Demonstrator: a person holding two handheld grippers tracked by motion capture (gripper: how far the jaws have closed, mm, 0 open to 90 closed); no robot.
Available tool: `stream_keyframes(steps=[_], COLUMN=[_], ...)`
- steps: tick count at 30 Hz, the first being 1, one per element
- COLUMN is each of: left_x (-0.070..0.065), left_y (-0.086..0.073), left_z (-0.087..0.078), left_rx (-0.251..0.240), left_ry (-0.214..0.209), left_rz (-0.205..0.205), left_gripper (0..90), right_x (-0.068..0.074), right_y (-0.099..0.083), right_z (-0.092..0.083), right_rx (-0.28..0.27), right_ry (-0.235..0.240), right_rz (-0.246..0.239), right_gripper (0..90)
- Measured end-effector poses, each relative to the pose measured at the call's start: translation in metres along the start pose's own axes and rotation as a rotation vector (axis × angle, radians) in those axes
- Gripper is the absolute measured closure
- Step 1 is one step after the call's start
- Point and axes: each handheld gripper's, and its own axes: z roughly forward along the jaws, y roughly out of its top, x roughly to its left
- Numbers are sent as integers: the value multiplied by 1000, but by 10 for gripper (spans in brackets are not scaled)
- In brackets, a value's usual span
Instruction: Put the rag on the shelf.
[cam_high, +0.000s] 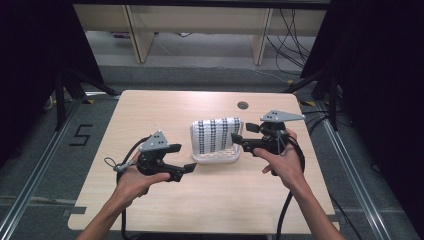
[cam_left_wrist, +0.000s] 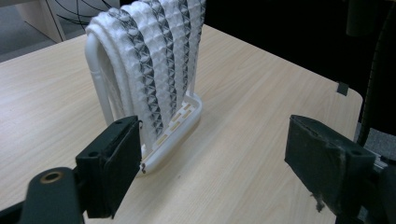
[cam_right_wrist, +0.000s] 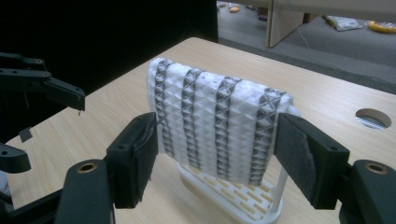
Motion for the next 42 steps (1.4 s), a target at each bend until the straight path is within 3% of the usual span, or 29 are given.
stream_keyframes(steps=[1,2,8,9,10,17,18,21,25,26,27,29,31,34,38,40,42], left_x=[-1,-1,-7,-7,-8,-12,-12,-13,-16,-16,-17,-19,-21,-23,-26,-28,-30], left_y=[-1,-2,-8,-9,-10,-17,-17,-20,-26,-27,-28,-30,-32,-34,-39,-42,-45], left_z=[0,0,-3,-3,-3,-3,-4,-4,-4,-4,-4,-6,-7,-9,-11,-11,-11], left_rx=[6,4,12,4,7,4,15,18,13,11,14,15,14,7,11,13,8], left_ry=[-2,-4,-2,-10,-8,-12,-12,-14,-26,-32,-28,-11,-13,-13,-18,-18,-26], left_rz=[-3,0,22,20,18,27,31,29,31,33,37,50,62,59,56,58,58], left_gripper=[181,181,181,180,180,179,179,177,176,176,176,176,176,175,175,173,173], right_x=[3,2,8,7,9,11,13,13,15,15,17,17,21,21,27,28,31], right_y=[-1,-2,-8,-9,-11,-20,-21,-24,-28,-29,-30,-33,-36,-40,-46,-49,-52], right_z=[-2,-2,-5,-5,-5,-3,-3,-3,-4,-3,-5,-4,-6,-7,-8,-8,-9], right_rx=[16,-2,4,-3,3,14,18,14,28,27,32,33,38,40,47,35,47], right_ry=[-3,-1,14,-7,15,27,34,17,36,32,23,28,39,36,45,46,47], right_rz=[28,-7,2,-30,2,-15,12,-7,5,-14,3,-11,16,-16,-3,-32,-29], right_gripper=[317,317,315,314,314,311,311,310,309,305,298,297,296,291,280,268,254])
